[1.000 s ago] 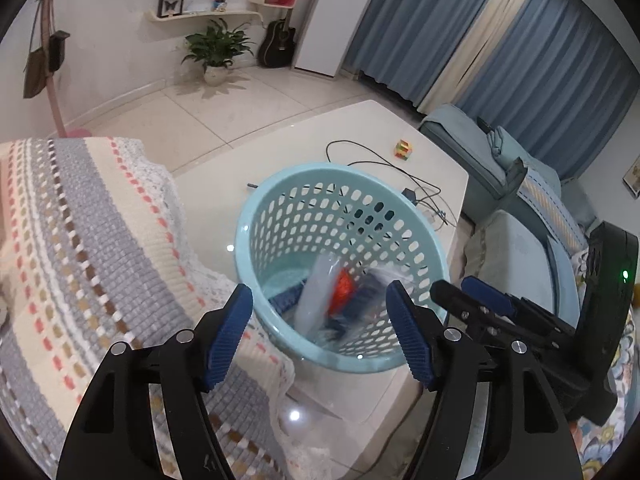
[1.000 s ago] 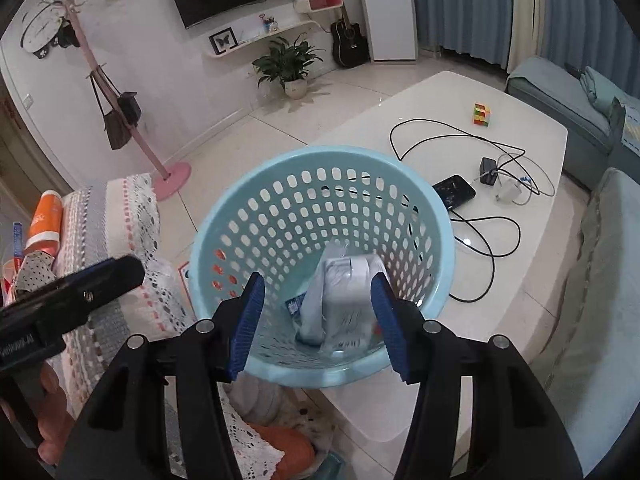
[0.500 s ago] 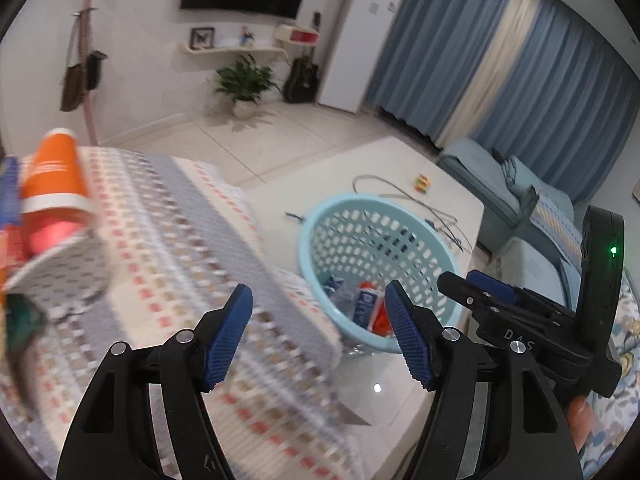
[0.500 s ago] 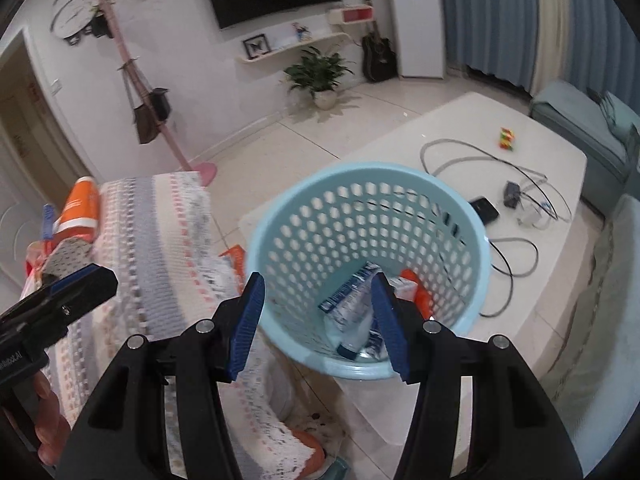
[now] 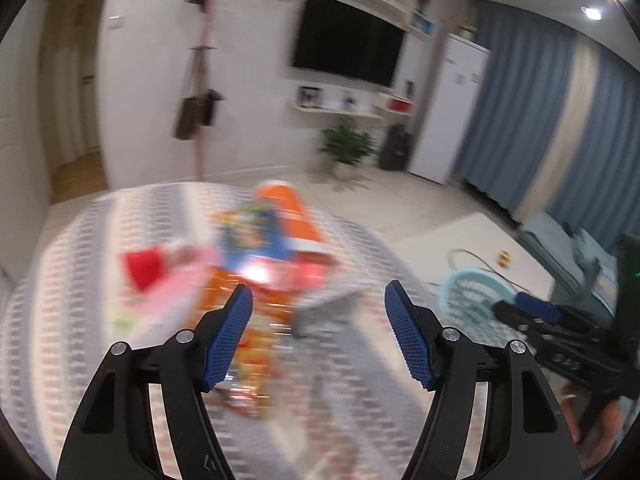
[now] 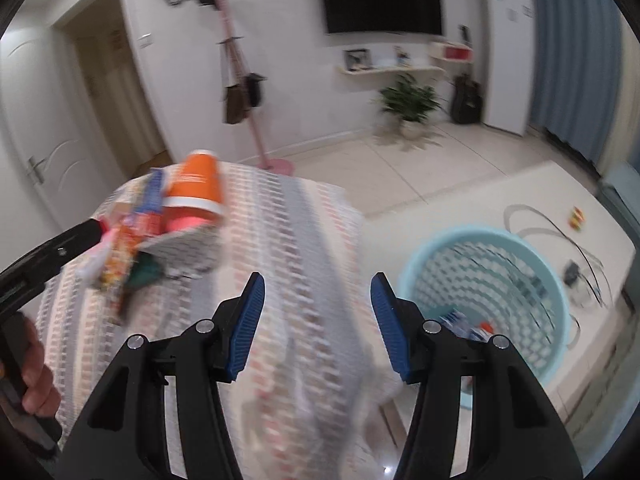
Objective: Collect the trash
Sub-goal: 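Grasp the pink can with the left tool while the right tool grasps the blue box, then carry pink can and blue box to the basket and open both tools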
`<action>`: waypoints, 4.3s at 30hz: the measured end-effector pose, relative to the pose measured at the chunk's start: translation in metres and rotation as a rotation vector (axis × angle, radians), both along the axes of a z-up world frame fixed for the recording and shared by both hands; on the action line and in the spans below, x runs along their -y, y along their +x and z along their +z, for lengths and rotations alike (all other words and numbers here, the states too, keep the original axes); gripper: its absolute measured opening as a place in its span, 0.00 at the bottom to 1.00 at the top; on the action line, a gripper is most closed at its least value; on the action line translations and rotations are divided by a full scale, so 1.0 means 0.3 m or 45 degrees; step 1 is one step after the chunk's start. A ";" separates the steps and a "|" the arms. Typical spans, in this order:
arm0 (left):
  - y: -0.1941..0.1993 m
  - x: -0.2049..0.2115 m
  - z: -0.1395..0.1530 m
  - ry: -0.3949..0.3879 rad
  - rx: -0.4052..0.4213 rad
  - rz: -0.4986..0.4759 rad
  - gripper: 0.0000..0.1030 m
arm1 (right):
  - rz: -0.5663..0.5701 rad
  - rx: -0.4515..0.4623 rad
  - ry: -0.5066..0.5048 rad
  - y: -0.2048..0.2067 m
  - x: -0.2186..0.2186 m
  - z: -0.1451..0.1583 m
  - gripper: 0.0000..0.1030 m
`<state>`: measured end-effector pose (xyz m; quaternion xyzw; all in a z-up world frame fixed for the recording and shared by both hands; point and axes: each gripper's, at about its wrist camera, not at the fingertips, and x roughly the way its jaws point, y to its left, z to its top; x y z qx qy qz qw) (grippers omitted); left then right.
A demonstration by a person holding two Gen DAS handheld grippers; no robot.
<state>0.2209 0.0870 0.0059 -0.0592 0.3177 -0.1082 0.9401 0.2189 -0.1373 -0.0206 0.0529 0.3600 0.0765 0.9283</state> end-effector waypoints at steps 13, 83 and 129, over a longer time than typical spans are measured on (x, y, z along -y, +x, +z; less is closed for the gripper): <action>0.127 -0.319 -0.091 0.105 -0.177 0.108 0.64 | 0.271 -0.050 0.065 0.260 -0.421 0.063 0.50; -0.120 -0.310 -0.211 0.012 -0.268 0.121 0.45 | 0.279 -0.026 0.083 -0.056 -0.327 0.035 0.15; 0.184 0.875 -0.252 -0.081 -0.254 -0.702 0.45 | -0.528 -0.224 0.212 -0.082 0.688 -0.260 0.15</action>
